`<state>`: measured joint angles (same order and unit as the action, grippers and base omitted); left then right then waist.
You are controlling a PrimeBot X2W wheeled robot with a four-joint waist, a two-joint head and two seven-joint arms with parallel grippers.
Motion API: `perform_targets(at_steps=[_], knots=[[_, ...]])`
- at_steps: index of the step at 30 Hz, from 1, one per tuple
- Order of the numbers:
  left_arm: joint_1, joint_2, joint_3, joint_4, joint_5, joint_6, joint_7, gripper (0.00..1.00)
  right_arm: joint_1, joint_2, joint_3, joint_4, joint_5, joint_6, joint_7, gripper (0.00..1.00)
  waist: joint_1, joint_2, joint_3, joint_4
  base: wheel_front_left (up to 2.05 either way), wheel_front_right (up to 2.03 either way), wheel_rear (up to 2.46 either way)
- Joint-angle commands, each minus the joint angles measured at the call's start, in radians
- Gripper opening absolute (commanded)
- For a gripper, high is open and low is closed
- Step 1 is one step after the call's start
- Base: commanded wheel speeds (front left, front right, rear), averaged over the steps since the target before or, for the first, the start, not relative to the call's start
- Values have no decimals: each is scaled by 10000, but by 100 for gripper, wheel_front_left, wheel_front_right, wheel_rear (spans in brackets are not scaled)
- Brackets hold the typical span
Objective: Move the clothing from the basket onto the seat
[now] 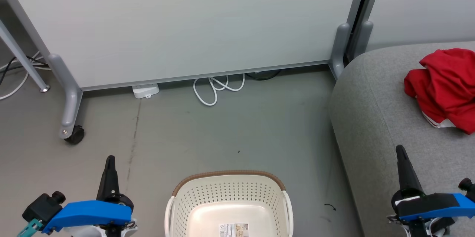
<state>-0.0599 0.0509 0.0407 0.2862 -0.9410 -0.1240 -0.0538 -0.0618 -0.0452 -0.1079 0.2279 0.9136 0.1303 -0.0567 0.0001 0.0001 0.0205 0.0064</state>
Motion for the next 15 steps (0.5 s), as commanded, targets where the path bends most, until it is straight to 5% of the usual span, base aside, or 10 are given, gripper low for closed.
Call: perform_targets(at_steps=[1, 15], knots=[[-261, 14, 72, -158, -305, -48, 82, 0, -266, -56, -29, -74, 327, 4, 75, 0, 0, -1, -3, -1, 0, 0, 0], [-342, 9, 251, -228, -1879, -62, 476, 0, -333, -62, -41, -18, 1960, 5, 481, 0, 0, -1, -36, -13, 0, 0, 0]])
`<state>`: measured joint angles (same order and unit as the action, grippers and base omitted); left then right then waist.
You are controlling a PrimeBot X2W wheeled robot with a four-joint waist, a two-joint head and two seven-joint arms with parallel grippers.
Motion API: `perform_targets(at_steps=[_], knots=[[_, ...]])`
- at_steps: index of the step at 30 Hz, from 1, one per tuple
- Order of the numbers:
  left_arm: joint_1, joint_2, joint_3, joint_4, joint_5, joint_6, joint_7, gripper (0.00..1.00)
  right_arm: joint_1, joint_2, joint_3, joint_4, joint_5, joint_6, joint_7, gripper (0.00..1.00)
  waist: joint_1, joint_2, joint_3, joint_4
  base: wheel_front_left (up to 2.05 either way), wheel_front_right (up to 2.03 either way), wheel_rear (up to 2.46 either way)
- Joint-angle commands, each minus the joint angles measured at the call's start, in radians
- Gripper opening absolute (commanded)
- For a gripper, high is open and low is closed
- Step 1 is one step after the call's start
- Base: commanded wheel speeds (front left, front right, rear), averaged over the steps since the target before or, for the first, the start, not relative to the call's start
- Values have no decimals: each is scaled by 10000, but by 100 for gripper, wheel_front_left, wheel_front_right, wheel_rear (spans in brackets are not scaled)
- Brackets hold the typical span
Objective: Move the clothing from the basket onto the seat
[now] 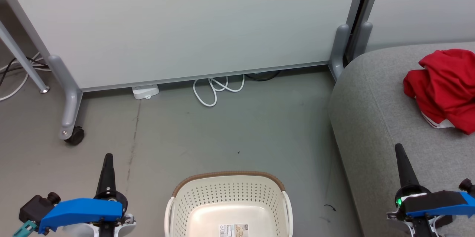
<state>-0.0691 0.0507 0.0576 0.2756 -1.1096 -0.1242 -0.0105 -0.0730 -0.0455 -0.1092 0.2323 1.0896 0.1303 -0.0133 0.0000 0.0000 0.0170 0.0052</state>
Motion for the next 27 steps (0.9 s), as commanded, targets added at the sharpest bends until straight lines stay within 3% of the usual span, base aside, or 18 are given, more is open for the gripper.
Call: perform_targets(at_steps=[1, 27], knots=[[-257, 11, 92, -127, -293, -61, 74, 0, -223, -58, -28, -57, 306, 5, 75, 0, 0, 0, -4, -1, 0, 0, 0], [-365, 3, 349, -234, -2711, -86, 691, 0, -322, -67, -44, 38, 2825, 6, 705, 0, 0, 0, -64, -24, 0, 0, 0]])
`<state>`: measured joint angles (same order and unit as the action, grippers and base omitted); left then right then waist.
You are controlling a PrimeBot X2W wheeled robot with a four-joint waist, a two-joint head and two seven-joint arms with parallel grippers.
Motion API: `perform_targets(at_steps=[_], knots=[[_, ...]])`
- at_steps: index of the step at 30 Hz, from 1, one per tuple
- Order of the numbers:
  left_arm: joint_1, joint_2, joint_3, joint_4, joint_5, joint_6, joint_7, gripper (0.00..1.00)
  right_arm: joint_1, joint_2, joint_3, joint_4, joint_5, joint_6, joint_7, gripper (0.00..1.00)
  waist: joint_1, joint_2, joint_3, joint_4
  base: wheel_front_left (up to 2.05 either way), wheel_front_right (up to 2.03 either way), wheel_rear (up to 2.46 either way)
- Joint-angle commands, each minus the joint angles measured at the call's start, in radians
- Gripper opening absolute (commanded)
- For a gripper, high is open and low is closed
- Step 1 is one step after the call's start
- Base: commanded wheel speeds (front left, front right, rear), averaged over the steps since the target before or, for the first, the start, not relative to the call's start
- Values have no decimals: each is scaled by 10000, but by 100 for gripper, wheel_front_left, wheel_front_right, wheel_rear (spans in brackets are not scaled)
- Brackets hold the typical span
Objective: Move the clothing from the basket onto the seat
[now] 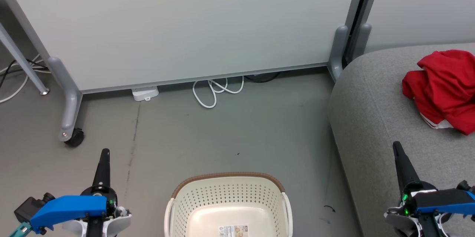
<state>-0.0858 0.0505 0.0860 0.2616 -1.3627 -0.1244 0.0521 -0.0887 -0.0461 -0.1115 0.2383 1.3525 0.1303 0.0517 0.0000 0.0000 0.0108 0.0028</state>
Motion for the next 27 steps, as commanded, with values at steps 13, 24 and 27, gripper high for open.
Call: perform_targets(at_steps=[13, 24, 27], knots=[[-246, 1, 171, -134, -1136, -87, 301, 0, -207, -64, -26, 18, 1188, 7, 296, 0, 0, 0, -30, -11, 0, 0, 0], [-257, -3, 247, -163, -1945, -97, 515, 0, -228, -66, -32, 55, 2023, 7, 514, 0, 0, 0, -56, -20, 0, 0, 0], [-271, -4, 265, -174, -2141, -100, 553, 0, -240, -67, -33, 64, 2243, 7, 563, 0, 0, 0, -63, -23, 0, 0, 0]])
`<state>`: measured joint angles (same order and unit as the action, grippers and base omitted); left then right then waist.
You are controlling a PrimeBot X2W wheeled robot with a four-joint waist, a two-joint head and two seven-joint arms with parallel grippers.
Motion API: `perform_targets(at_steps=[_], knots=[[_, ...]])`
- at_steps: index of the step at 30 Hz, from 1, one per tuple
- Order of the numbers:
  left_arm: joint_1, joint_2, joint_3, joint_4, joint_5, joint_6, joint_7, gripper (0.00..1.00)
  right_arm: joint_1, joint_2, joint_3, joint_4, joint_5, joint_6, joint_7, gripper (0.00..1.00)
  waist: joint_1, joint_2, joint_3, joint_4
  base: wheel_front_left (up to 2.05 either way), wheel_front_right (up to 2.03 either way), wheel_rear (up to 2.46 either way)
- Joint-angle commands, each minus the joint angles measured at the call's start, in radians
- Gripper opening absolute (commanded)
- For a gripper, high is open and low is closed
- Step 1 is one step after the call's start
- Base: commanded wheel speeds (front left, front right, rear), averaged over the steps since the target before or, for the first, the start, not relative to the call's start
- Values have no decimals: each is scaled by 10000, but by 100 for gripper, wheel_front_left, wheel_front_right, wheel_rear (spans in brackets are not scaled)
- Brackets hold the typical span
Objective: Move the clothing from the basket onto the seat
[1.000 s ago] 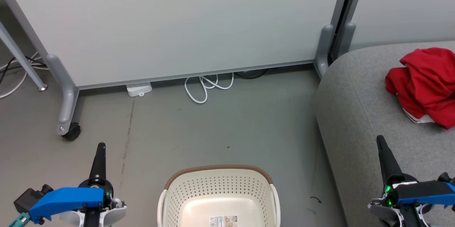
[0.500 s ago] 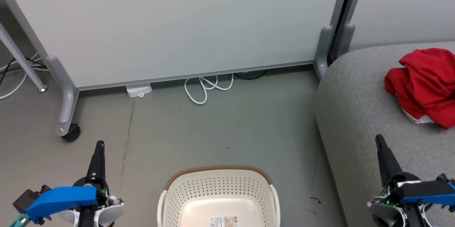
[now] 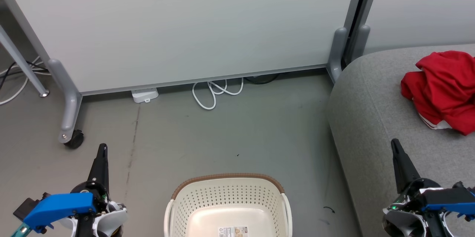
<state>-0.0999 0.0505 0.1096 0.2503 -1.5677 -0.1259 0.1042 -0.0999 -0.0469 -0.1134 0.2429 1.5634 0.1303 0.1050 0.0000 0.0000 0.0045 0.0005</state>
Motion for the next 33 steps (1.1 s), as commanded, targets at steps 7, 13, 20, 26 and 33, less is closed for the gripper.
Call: perform_targets(at_steps=[7, 13, 20, 26, 33], knots=[[-146, -6, 74, -71, -464, -88, 140, 0, -152, -60, -16, 33, 523, 7, 126, 0, 0, 0, -15, -5, 0, 0, 0], [-136, -6, 72, -69, -460, -88, 138, 0, -149, -60, -15, 32, 505, 7, 126, 0, 0, 0, -15, -5, 0, 0, 0], [-135, -6, 71, -68, -461, -87, 137, 0, -143, -60, -14, 32, 505, 7, 125, 0, 0, 0, -15, -5, 0, 0, 0], [-135, -6, 70, -69, -461, -87, 136, 0, -136, -60, -14, 32, 506, 7, 125, 0, 0, 0, -15, -5, 0, 0, 0], [-135, -6, 70, -69, -461, -87, 136, 0, -135, -60, -13, 32, 506, 7, 124, 0, 0, 0, -15, -5, 0, 0, 0]])
